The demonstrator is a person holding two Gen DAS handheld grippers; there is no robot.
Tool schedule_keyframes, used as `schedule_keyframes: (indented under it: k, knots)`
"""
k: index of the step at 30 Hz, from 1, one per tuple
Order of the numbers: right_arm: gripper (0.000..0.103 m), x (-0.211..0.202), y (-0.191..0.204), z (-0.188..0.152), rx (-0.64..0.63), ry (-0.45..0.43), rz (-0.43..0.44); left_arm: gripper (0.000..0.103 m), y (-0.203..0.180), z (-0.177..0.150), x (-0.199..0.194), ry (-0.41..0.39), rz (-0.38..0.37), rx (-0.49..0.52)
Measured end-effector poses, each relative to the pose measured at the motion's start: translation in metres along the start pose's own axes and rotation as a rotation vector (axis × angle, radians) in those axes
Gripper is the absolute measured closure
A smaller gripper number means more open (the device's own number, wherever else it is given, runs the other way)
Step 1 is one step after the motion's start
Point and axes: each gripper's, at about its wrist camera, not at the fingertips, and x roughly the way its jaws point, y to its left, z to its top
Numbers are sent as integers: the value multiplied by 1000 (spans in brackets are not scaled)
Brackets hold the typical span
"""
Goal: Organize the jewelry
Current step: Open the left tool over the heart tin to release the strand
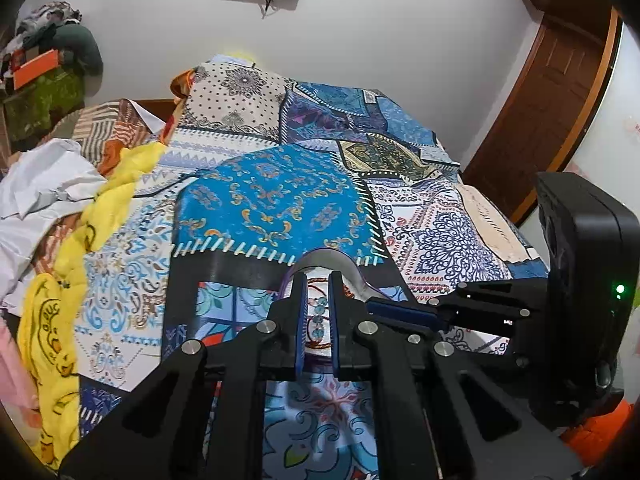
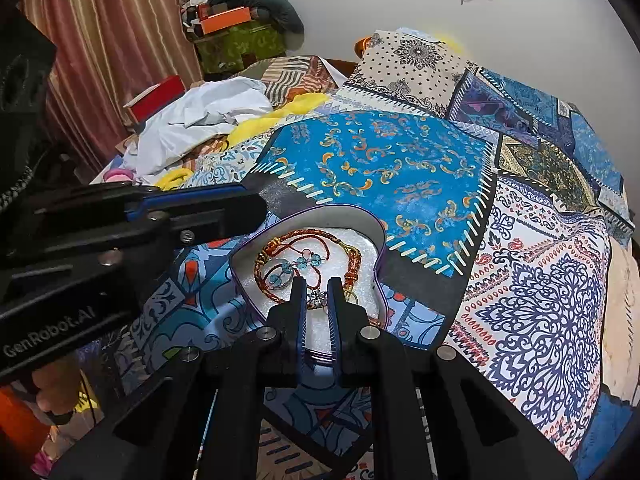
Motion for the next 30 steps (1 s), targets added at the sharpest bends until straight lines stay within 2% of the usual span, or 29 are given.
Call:
schedule_keyframes:
  k: [7, 9, 11, 14, 22, 30]
  knots:
    - [93, 6, 1, 0, -11, 44, -15, 77, 0, -6, -12, -5, 45, 11]
    - [87, 6, 2, 0, -13, 50, -23, 74, 0, -8, -15, -8, 56, 12]
    - [77, 5, 2, 0, -11, 48, -34, 73, 0, -9, -19, -10, 66, 12]
    - [72, 1, 1, 0, -8, 33, -42, 68, 1, -10, -25, -17, 81, 6]
    - [71, -17, 1, 1, 2, -1, -53, 67, -2, -10, -39, -31, 104, 1]
    - [71, -59, -6, -2, 14, -88, -93, 64, -24, -6, -53, -53, 108, 36]
